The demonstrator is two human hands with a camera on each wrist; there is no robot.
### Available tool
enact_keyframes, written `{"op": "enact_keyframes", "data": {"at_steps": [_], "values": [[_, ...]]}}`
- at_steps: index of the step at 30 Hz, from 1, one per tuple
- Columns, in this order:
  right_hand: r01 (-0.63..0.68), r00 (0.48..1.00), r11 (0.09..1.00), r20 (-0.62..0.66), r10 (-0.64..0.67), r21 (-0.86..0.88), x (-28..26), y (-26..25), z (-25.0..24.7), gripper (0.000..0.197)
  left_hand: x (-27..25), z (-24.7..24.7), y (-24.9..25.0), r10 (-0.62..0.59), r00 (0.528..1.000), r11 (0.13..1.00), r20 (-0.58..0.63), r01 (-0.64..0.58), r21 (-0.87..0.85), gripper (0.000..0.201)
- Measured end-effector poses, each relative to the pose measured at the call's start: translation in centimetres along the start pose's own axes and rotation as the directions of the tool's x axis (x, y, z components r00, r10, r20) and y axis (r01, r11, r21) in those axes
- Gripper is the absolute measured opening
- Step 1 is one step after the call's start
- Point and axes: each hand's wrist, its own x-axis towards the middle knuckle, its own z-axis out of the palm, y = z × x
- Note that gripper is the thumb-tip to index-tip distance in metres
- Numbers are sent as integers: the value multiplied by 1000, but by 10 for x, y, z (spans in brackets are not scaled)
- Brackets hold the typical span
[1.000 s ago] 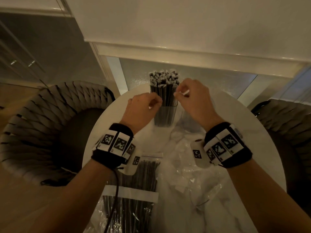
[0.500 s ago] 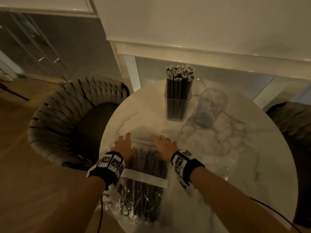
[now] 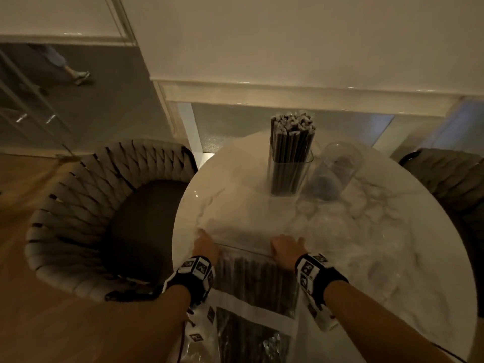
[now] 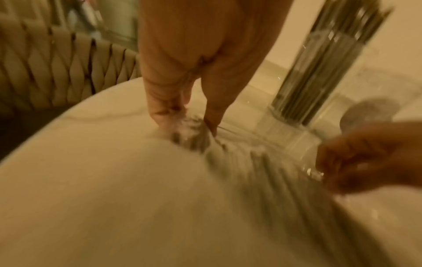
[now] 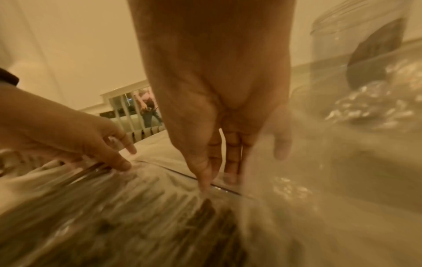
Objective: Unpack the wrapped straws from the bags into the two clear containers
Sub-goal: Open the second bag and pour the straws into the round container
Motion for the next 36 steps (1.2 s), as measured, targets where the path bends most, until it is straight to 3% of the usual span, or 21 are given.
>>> {"op": "enact_keyframes", "data": {"at_steps": [3, 6, 8, 11, 14, 16, 18, 19, 21, 24, 28, 30, 33, 36], "values": [[34, 999, 978, -34, -27, 207, -13, -8, -13, 9, 0, -20, 11, 193, 978, 970, 78, -178, -166, 33], [189, 977, 899, -165, -133, 395, -39, -18, -51, 18, -14, -52, 38, 464, 885, 820, 50, -407, -403, 13], [291, 945, 853, -268, -187, 434, -61, -25, -80, 15, -21, -79, 55, 564, 825, 728, -23, -511, -456, 6], [392, 890, 801, -408, -205, 453, -89, -36, -109, 12, -31, -107, 67, 636, 753, 655, -169, -643, -397, 6], [473, 818, 709, -560, -132, 523, -112, -56, -123, 26, -48, -119, 71, 610, 678, 676, -411, -715, -177, 20], [509, 792, 634, -605, -81, 583, -123, -70, -126, 42, -66, -127, 76, 520, 751, 652, -408, -657, -378, 37], [511, 792, 611, -608, -61, 604, -128, -81, -123, 49, -79, -135, 81, 468, 850, 563, -241, -497, -660, 50], [505, 792, 628, -606, -65, 592, -129, -86, -120, 49, -81, -137, 82, 470, 867, 520, -167, -425, -741, 51], [501, 776, 669, -627, -67, 549, -129, -93, -115, 48, -82, -140, 82, 500, 855, 479, -137, -405, -779, 42], [517, 737, 683, -674, -48, 516, -131, -97, -111, 45, -77, -141, 82, 509, 848, 505, -145, -431, -748, 29], [590, 642, 712, -756, -127, 381, -138, -103, -111, 47, -77, -145, 82, 467, 881, 553, -78, -360, -751, 29], [621, 601, 722, -777, -189, 305, -143, -109, -113, 50, -81, -149, 83, 510, 857, 566, -75, -400, -721, 22], [631, 541, 756, -797, -268, 174, -152, -113, -122, 50, -90, -161, 86, 566, 819, 493, -96, -429, -757, 14], [638, 501, 747, -838, -217, 188, -154, -110, -133, 44, -95, -177, 89, 586, 795, 398, -160, -454, -797, 12]]}}
